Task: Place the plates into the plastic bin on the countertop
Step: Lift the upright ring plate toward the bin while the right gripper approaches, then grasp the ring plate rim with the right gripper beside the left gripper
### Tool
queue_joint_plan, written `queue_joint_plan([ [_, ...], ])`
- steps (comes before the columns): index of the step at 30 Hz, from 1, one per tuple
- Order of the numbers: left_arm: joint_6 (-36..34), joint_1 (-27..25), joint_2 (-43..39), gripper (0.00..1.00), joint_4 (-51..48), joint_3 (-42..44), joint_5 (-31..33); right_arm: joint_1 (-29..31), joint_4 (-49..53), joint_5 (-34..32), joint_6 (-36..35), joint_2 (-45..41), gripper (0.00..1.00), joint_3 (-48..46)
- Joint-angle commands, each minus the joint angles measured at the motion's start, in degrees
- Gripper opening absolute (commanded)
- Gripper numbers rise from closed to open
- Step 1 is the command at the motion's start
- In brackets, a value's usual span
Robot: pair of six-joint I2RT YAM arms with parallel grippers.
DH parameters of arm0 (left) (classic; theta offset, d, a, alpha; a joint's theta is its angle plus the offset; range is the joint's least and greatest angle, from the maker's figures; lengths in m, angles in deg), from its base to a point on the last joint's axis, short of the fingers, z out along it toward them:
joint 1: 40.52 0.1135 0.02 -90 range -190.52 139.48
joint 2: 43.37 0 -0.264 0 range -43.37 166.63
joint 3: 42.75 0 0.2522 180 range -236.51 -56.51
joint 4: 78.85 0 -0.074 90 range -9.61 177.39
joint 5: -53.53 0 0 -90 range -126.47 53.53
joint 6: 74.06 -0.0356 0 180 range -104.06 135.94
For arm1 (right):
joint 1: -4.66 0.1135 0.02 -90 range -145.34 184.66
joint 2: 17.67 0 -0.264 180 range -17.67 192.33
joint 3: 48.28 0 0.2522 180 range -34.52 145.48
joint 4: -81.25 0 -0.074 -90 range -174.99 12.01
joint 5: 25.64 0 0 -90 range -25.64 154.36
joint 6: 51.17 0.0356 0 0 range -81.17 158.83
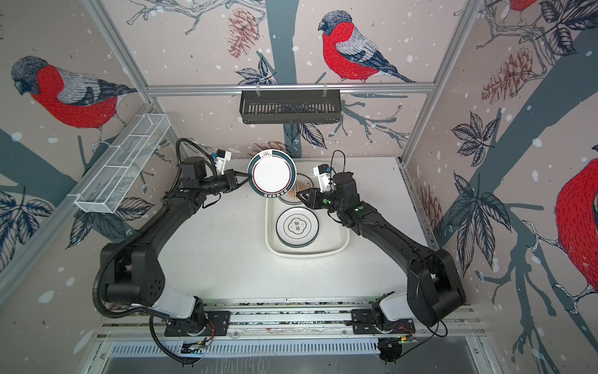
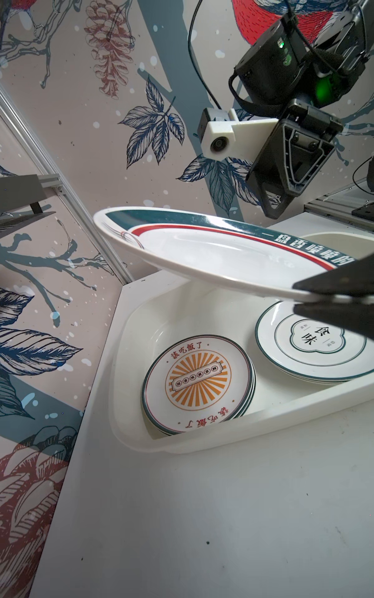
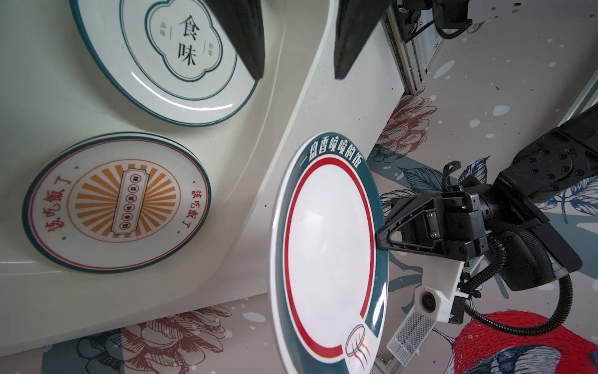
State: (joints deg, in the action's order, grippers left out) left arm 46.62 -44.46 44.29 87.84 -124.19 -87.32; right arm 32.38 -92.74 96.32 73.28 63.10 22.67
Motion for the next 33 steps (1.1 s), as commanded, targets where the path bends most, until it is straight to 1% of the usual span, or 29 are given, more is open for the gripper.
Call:
queue_joint_plan([
  [1, -1.3, -0.4, -0.8, 0.00, 1.8, -0.9, -0.8, 0.1, -4.3, 0.3, 1.2, 0.0, 0.38, 0.5],
  [7, -0.6, -1.2, -1.1, 0.00, 2.5, -0.7, -1.7, 0.1, -6.1, -0.7, 2.0, 0.3, 0.38, 1.1],
  [14, -1.8, -2.4, -1.3, 0.00, 2.6, -1.5, -1.9, -0.2, -7.9, -1.8, 2.8, 2.1, 0.38, 1.9],
  [24, -4.2, -4.4, -2.1, 0.00, 1.0, -2.6, -2.6, -1.2, -10.9, -1.8, 4.4, 3.1, 0.37, 2.6],
  [29, -5.8, -4.9, -2.3, 0.00, 0.4, -2.8, -2.9, -1.6, -12.8, -1.0, 5.6, 3.4, 0.31, 2.1],
  [33, -7.0, -5.1, -2.3, 0.00, 0.0, -2.8, -2.9, -1.7, -13.4, -0.7, 5.8, 3.2, 0.22, 1.6],
])
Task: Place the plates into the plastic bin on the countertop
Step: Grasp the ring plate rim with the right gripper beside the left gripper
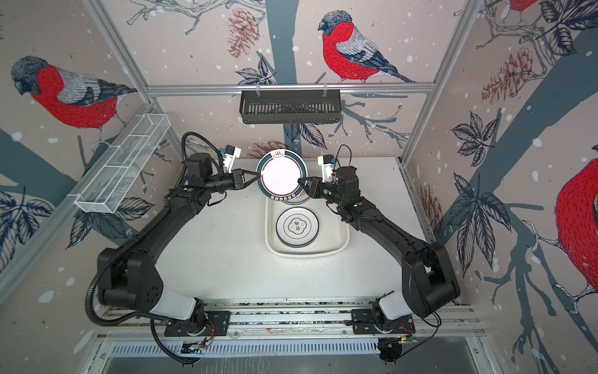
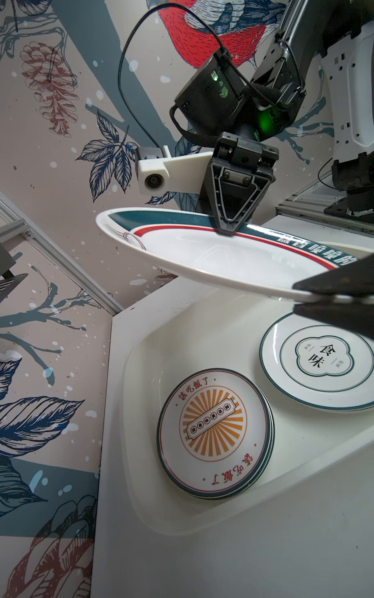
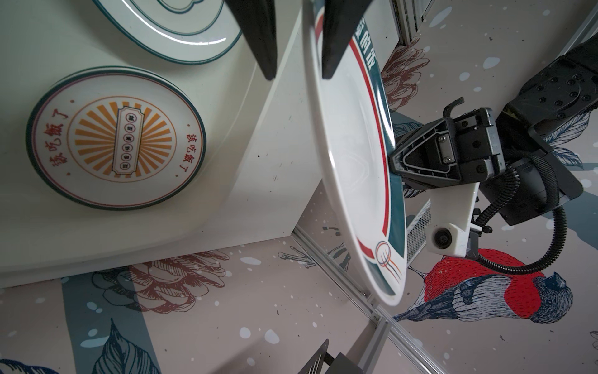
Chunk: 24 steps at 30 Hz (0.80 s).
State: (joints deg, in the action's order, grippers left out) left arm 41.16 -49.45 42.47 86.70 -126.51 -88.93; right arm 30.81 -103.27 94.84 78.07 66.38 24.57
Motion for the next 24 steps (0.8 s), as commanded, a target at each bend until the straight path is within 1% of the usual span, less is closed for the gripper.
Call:
queue_joint_plan([
  [1, -1.8, -0.2, -0.5, 0.00, 1.0, -0.3, -1.0, -0.1, -3.3, 1.0, 1.2, -0.2, 0.19, -0.5],
  [12, -1.7, -0.3, -0.9, 0.01, 1.6, -0.1, -1.5, -0.9, -5.5, 2.5, 2.7, -1.5, 0.10, -2.4],
  [14, -1.5, -0.3, -1.0, 0.06, 1.8, -0.1, -1.5, -1.0, -5.7, 2.7, 2.8, -1.6, 0.09, -2.4],
  [16, -1.5, -0.3, -1.0, 0.14, 1.9, -0.2, -1.4, -1.2, -5.7, 2.8, 2.8, -1.7, 0.09, -2.5],
  [18, -1.4, -0.3, -1.1, 0.17, 2.0, -0.3, -1.6, -1.3, -5.7, 3.1, 3.0, -1.7, 0.09, -2.5],
  [19, -1.4, -0.3, -1.1, 0.20, 2.2, -0.2, -1.7, -1.4, -5.7, 3.3, 3.0, -1.6, 0.08, -2.4],
  [20, -1.4, -0.3, -1.1, 0.24, 2.2, -0.2, -1.8, -1.4, -5.8, 3.4, 3.1, -1.6, 0.08, -2.4],
  [23, -1.4, -0.3, -1.2, 0.43, 2.2, -0.2, -1.7, -1.5, -6.1, 3.6, 3.4, -1.5, 0.08, -2.4],
  [24, -1.5, -0.3, -1.3, 0.48, 2.1, -0.2, -1.7, -1.6, -6.1, 3.6, 3.5, -1.4, 0.08, -2.4],
])
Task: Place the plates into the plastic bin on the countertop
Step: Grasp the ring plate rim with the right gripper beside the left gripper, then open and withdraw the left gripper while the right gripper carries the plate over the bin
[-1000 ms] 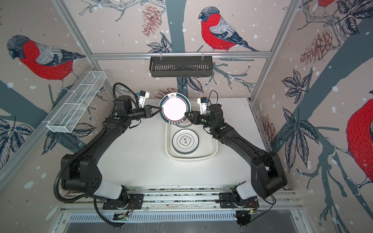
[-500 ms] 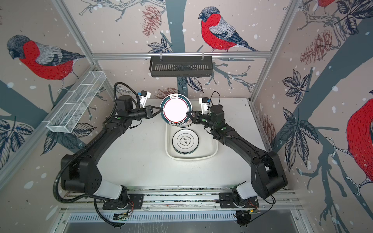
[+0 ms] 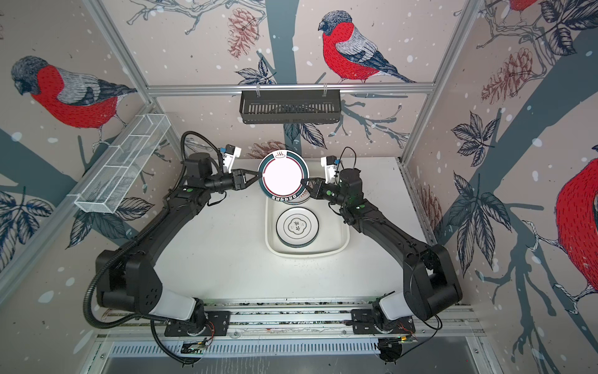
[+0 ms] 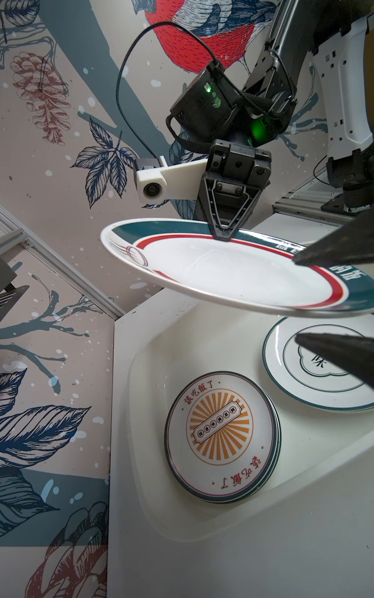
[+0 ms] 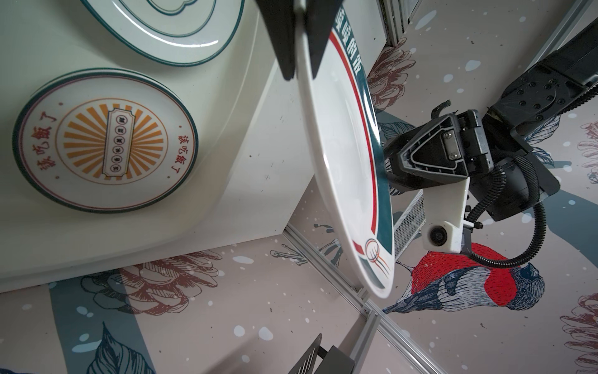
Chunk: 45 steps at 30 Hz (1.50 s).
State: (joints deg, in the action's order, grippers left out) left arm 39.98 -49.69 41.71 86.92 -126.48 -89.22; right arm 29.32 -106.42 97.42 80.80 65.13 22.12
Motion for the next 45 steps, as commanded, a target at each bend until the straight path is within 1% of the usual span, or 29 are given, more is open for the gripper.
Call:
queue_joint_plan([
  [1, -0.7, -0.1, -0.6, 0.52, 1.5, -0.4, -1.1, -0.3, -3.0, 1.2, 0.7, -0.2, 0.08, 0.1],
  [4, -2.8, 0.0, -0.8, 0.61, -1.1, -1.5, 0.9, -0.7, -2.8, 1.5, 0.9, -0.3, 0.08, -0.1],
  [6, -4.6, 0.0, -1.0, 0.63, -3.2, -2.5, 3.2, -1.1, -2.3, 1.8, 0.7, -0.6, 0.08, -0.3],
  [8, -6.3, 0.2, -1.5, 0.65, -5.5, -3.4, 7.1, -1.8, -2.1, 2.1, 0.7, -1.3, 0.08, -1.0],
  [10, -7.6, 0.9, -1.7, 0.66, -7.1, -4.3, 9.1, -2.4, -1.8, 2.6, 0.8, -2.1, 0.08, -1.7],
  [13, -8.1, 2.9, -2.1, 0.67, -7.6, -5.1, 9.7, -3.5, -0.3, 3.2, 0.1, -3.5, 0.08, -2.8],
  [18, -13.3, 4.5, -2.8, 0.77, -11.1, -7.4, 11.7, -4.9, 2.8, 3.9, -1.6, -6.9, 0.08, -5.6],
  [22, -17.0, 4.7, -3.3, 0.79, -13.2, -8.5, 14.4, -6.4, 6.0, 4.7, -3.2, -9.5, 0.08, -7.8],
  [26, -20.3, 4.8, -3.3, 0.80, -14.9, -9.5, 15.6, -7.8, 8.3, 5.4, -4.1, -13.2, 0.08, -9.9],
  [28, -24.1, 4.8, -3.4, 0.80, -15.4, -9.0, 16.2, -8.5, 10.0, 5.9, -5.0, -14.5, 0.08, -10.6],
  [31, -26.7, 4.9, -3.4, 0.80, -17.0, -7.9, 18.4, -9.1, 12.6, 6.7, -6.3, -15.9, 0.08, -11.2],
  [38, -25.7, 5.0, -6.9, 0.79, -16.6, -4.6, 19.0, -10.1, 16.5, 7.7, -7.9, -16.9, 0.09, -13.6],
  [45, -24.0, 5.0, -7.5, 0.78, -16.3, -4.0, 17.1, -10.4, 22.1, 9.1, -10.2, -13.3, 0.09, -12.6],
])
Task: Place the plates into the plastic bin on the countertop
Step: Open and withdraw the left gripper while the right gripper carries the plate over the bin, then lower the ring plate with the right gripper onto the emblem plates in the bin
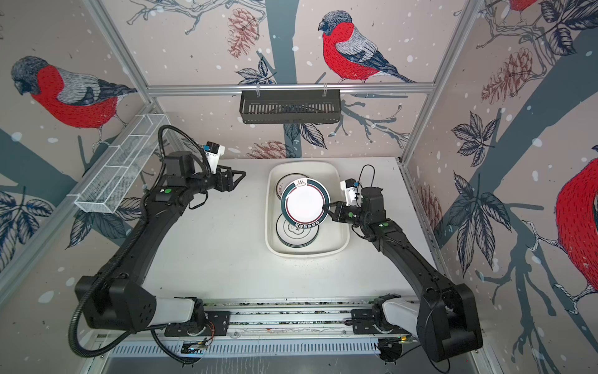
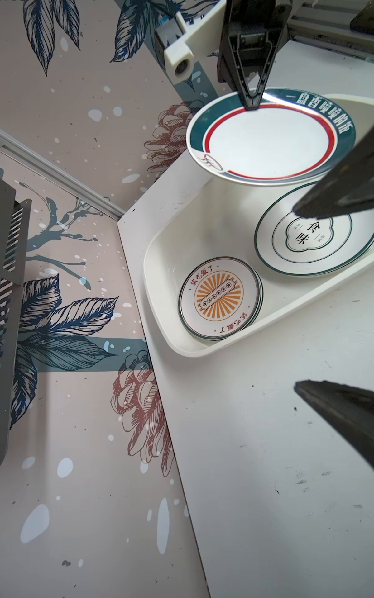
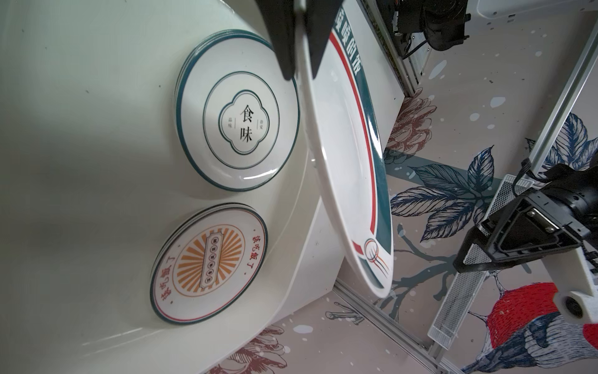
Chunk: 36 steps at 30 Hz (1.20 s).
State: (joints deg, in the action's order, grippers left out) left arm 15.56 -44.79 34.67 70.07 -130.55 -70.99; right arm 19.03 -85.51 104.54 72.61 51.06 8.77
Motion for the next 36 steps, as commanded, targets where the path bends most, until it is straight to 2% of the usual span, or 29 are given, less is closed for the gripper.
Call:
queue_joint_plan([
  [1, 0.5, 0.1, -0.5, 0.78, 0.7, 0.1, -1.4, -0.1, 1.2, 2.4, -2.2, 1.4, 0.09, 0.8],
  [16, 0.3, -0.3, 0.5, 0.78, 1.2, 1.0, -3.8, 1.0, 10.3, 1.1, -6.6, 11.9, 0.11, 5.9],
  [36, 0.4, -0.9, 1.3, 0.78, 1.6, 1.2, -4.7, 3.5, 11.9, 1.0, -7.6, 22.9, 0.11, 10.7],
])
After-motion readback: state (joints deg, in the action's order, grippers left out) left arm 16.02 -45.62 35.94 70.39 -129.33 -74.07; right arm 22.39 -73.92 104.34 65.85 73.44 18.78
